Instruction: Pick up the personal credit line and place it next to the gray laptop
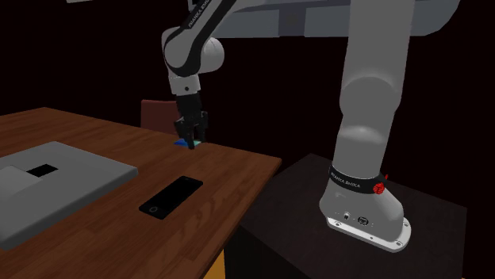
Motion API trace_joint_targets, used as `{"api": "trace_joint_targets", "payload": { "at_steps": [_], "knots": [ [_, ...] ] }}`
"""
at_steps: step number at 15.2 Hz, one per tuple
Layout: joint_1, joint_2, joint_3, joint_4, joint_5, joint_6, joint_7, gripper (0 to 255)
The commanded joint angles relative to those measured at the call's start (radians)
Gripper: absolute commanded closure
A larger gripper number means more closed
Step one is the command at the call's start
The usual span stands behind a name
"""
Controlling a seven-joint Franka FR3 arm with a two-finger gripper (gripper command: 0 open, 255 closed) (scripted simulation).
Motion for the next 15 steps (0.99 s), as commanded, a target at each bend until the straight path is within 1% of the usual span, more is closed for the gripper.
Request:
{"api": "trace_joint_targets", "payload": {
  "at_steps": [1, 8, 15],
  "knots": [
    [0.028, 0.025, 0.022, 0.04, 0.0, -0.014, 0.052, 255],
    [0.122, 0.17, 0.072, 0.24, -0.03, -0.067, 0.211, 255],
    [0.228, 0.346, 0.095, 0.501, -0.073, -0.151, 0.35, 255]
  ]
}}
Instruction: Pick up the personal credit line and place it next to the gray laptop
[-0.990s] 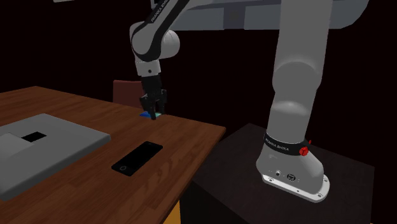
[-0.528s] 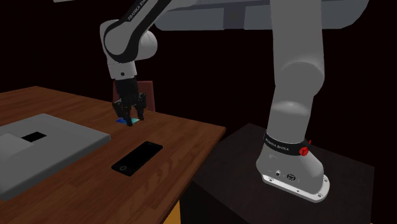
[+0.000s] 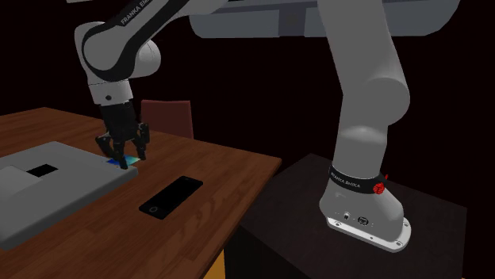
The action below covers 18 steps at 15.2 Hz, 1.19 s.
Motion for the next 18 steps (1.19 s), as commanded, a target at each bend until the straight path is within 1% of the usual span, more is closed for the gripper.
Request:
{"api": "trace_joint_targets", "payload": {
  "at_steps": [1, 5, 18],
  "knots": [
    [0.032, 0.06, 0.003, 0.094, -0.014, -0.035, 0.037, 255],
    [0.098, 0.178, 0.005, 0.283, -0.038, -0.105, 0.099, 255],
    [0.11, 0.277, -0.012, 0.26, -0.059, 0.016, 0.103, 255]
  ]
}}
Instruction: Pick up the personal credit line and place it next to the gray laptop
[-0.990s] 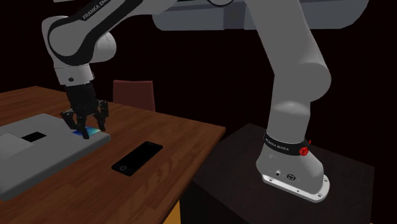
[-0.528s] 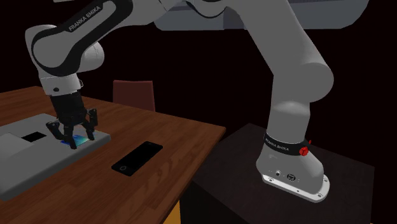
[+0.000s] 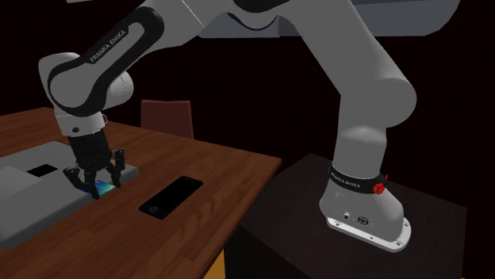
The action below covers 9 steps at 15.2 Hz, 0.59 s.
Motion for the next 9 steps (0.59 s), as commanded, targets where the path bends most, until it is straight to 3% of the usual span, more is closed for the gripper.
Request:
{"api": "trace_joint_targets", "payload": {
  "at_steps": [1, 9],
  "knots": [
    [0.002, 0.017, -0.003, 0.001, -0.004, 0.016, 0.0, 255],
    [0.007, 0.054, -0.009, 0.004, -0.011, 0.05, 0.001, 255]
  ]
}}
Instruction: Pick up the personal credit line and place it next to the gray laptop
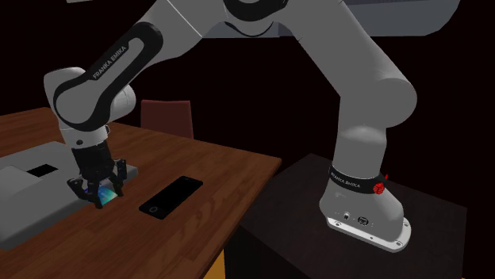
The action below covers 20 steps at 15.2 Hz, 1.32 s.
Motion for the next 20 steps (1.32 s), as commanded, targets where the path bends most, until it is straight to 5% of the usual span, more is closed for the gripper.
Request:
{"api": "trace_joint_targets", "payload": {
  "at_steps": [1, 3, 4, 20],
  "knots": [
    [0.0, 0.001, 0.0, 0.0, 0.0, 0.0, 0.0, 255],
    [0.0, 0.001, 0.0, 0.0, 0.0, 0.0, 0.0, 255],
    [0.0, 0.001, 0.0, 0.0, 0.0, 0.0, 0.0, 0],
    [-0.011, -0.062, 0.01, 0.034, 0.014, -0.095, -0.009, 0]
  ]
}}
